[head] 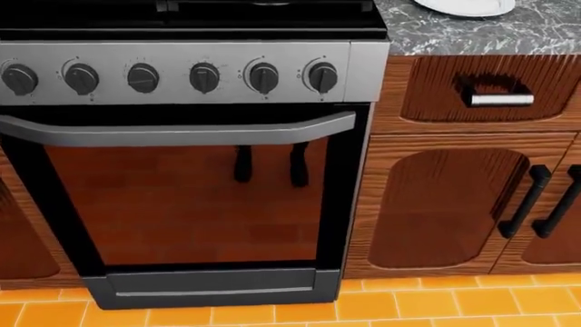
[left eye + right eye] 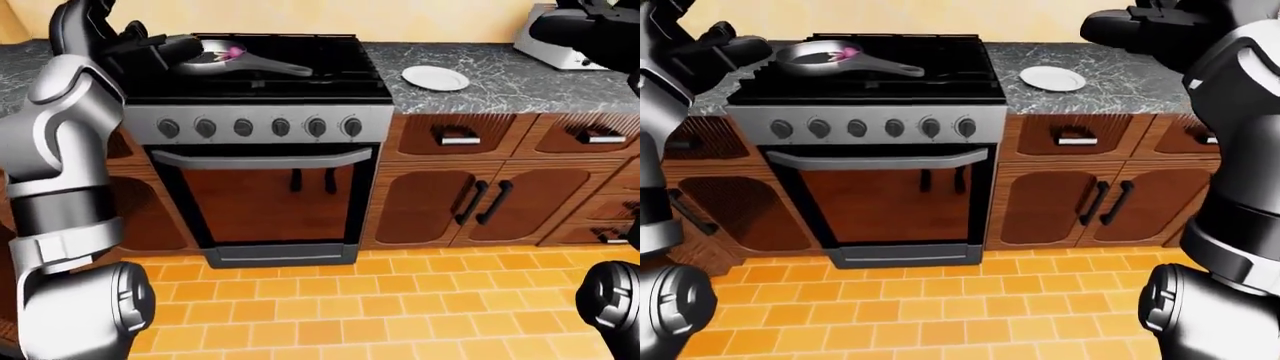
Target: Pick the beet from the pan and place it on the plate.
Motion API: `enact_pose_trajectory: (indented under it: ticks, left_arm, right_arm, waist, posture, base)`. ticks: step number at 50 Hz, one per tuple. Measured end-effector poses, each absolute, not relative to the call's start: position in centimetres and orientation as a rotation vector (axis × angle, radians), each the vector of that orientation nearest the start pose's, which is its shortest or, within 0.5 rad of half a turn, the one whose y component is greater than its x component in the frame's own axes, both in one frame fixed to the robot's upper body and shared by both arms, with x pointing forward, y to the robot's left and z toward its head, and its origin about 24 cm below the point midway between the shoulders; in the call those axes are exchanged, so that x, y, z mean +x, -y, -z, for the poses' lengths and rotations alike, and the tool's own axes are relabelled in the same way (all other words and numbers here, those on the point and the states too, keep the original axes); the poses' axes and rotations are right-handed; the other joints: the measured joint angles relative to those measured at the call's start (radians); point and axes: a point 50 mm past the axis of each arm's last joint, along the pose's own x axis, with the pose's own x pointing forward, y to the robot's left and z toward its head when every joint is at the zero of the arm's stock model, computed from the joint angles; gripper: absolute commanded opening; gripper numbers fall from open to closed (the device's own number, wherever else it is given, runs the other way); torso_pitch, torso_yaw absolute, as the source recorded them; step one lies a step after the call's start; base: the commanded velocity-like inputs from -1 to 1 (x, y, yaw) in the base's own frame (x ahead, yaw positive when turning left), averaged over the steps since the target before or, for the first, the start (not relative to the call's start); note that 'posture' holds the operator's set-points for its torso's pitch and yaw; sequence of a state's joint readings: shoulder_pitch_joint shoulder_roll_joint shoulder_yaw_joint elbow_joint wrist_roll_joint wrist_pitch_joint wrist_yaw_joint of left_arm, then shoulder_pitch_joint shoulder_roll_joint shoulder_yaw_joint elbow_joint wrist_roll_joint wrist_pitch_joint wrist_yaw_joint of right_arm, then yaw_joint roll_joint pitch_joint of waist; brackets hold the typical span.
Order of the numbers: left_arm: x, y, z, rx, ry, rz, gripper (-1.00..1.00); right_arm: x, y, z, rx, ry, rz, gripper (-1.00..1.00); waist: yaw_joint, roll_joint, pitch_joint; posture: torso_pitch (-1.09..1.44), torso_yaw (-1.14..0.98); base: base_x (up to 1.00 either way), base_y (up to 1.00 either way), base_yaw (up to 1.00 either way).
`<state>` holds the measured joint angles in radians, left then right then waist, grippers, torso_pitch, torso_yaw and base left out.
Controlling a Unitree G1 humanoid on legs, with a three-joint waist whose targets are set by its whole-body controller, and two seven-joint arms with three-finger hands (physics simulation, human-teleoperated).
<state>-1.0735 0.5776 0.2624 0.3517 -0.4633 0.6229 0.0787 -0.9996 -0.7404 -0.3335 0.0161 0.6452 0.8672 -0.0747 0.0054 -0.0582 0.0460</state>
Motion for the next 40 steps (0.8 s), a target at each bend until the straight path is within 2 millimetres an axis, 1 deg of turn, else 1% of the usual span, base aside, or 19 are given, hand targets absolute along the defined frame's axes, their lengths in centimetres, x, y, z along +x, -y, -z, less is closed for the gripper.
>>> enact_pose_trajectory:
  ticks: [2, 4, 8, 11, 12, 13, 14, 16, 18, 22, 24, 25, 27, 28, 29, 31, 35, 38, 40]
  left_arm:
    - [36.8, -25.0, -30.4, -0.145, 0.191, -0.12, 1.0]
    - [36.8, -24.8, -30.2, -0.143, 0.175, -0.113, 1.0]
    - [36.5, -25.0, -31.1, -0.145, 0.208, -0.114, 1.0]
    - [36.3, -25.1, -31.6, -0.144, 0.234, -0.117, 1.0]
    - [36.2, -25.2, -31.8, -0.143, 0.239, -0.122, 1.0]
    - [36.2, -25.5, -31.7, -0.145, 0.239, -0.131, 1.0]
    - [36.2, -25.8, -31.4, -0.149, 0.229, -0.141, 1.0]
    - [36.4, -26.1, -30.8, -0.152, 0.201, -0.158, 1.0]
    - [36.4, -26.0, -30.7, -0.149, 0.195, -0.158, 1.0]
    - [36.3, -25.7, -31.2, -0.145, 0.219, -0.145, 1.0]
    - [36.2, -25.7, -31.4, -0.145, 0.227, -0.144, 1.0]
    - [36.2, -25.7, -31.6, -0.145, 0.232, -0.143, 1.0]
    - [36.4, -25.3, -31.2, -0.144, 0.223, -0.13, 1.0]
    - [36.5, -25.1, -30.9, -0.143, 0.209, -0.122, 1.0]
    - [36.6, -25.0, -30.7, -0.142, 0.196, -0.116, 1.0]
    - [36.7, -25.0, -30.4, -0.142, 0.181, -0.114, 1.0]
    - [36.4, -25.0, -31.1, -0.142, 0.21, -0.117, 1.0]
    - [36.2, -25.1, -31.7, -0.139, 0.234, -0.116, 1.0]
    - [36.1, -25.5, -31.6, -0.142, 0.237, -0.128, 1.0]
  right_arm:
    - [31.3, 26.9, -34.0, 0.085, 0.264, 0.076, 1.0]
    - [31.5, 26.9, -33.8, 0.086, 0.246, 0.085, 1.0]
    - [31.3, 26.8, -34.3, 0.082, 0.267, 0.079, 1.0]
    - [31.2, 26.8, -34.5, 0.082, 0.28, 0.076, 1.0]
    - [31.3, 26.6, -34.5, 0.084, 0.281, 0.07, 1.0]
    - [31.5, 26.4, -34.2, 0.083, 0.273, 0.061, 1.0]
    - [31.6, 26.2, -33.9, 0.081, 0.26, 0.052, 1.0]
    - [31.9, 26.0, -33.6, 0.079, 0.236, 0.04, 1.0]
    - [31.8, 26.1, -33.6, 0.08, 0.234, 0.043, 1.0]
    - [31.3, 26.3, -34.4, 0.079, 0.274, 0.05, 1.0]
    - [31.2, 26.3, -34.7, 0.078, 0.29, 0.051, 1.0]
    - [31.1, 26.3, -34.8, 0.077, 0.295, 0.052, 1.0]
    - [31.2, 26.7, -34.5, 0.083, 0.286, 0.065, 1.0]
    - [31.2, 26.9, -34.3, 0.085, 0.276, 0.075, 1.0]
    - [31.3, 27.0, -34.1, 0.088, 0.266, 0.083, 1.0]
    - [31.3, 27.0, -34.1, 0.085, 0.262, 0.086, 1.0]
    - [31.2, 26.8, -34.4, 0.081, 0.279, 0.076, 1.0]
    - [31.2, 26.8, -34.5, 0.08, 0.281, 0.075, 1.0]
    - [31.4, 26.4, -34.1, 0.08, 0.271, 0.059, 1.0]
  waist:
    - [-0.007, 0.0, 0.003]
    - [-0.008, 0.009, -0.001]
    - [-0.009, 0.057, 0.006]
    - [-0.016, 0.112, -0.002]
    - [-0.012, 0.115, -0.006]
    - [-0.004, 0.105, 0.0]
    - [0.001, 0.105, 0.004]
    - [0.006, 0.101, 0.002]
    - [0.005, 0.083, -0.001]
    - [0.008, 0.036, 0.002]
    - [0.013, 0.003, -0.002]
    - [0.013, -0.02, -0.008]
    - [-0.002, -0.003, 0.001]
    - [-0.005, -0.006, 0.003]
    - [-0.008, -0.006, 0.001]
    - [-0.008, 0.007, -0.003]
    - [-0.01, 0.06, 0.007]
    - [-0.018, 0.118, -0.001]
    - [-0.003, 0.108, 0.003]
  posture:
    - [0.0, 0.0]
    - [0.0, 0.0]
    - [0.0, 0.0]
    - [0.0, 0.0]
    - [0.0, 0.0]
    - [0.0, 0.0]
    - [0.0, 0.0]
    - [0.0, 0.0]
    - [0.0, 0.0]
    - [0.0, 0.0]
    - [0.0, 0.0]
    - [0.0, 0.0]
    - [0.0, 0.0]
    - [0.0, 0.0]
    - [0.0, 0.0]
    - [0.0, 0.0]
    - [0.0, 0.0]
    - [0.0, 0.0]
    - [0.0, 0.0]
  base:
    - [0.18, 0.07, 0.0]
    - [0.18, 0.07, 0.0]
    - [0.18, 0.06, 0.0]
    - [0.18, 0.06, 0.0]
    - [0.18, 0.06, 0.0]
    - [0.19, 0.07, 0.0]
    - [0.19, 0.07, 0.0]
    - [0.18, 0.07, 0.0]
    - [0.19, 0.06, 0.0]
    - [0.2, 0.06, 0.0]
    - [0.2, 0.05, 0.0]
    - [0.2, 0.05, 0.0]
    - [0.19, 0.05, 0.0]
    - [0.2, 0.05, 0.0]
    - [0.2, 0.05, 0.0]
    - [0.2, 0.06, 0.0]
    - [0.21, 0.05, 0.0]
    - [0.2, 0.05, 0.0]
    - [0.2, 0.05, 0.0]
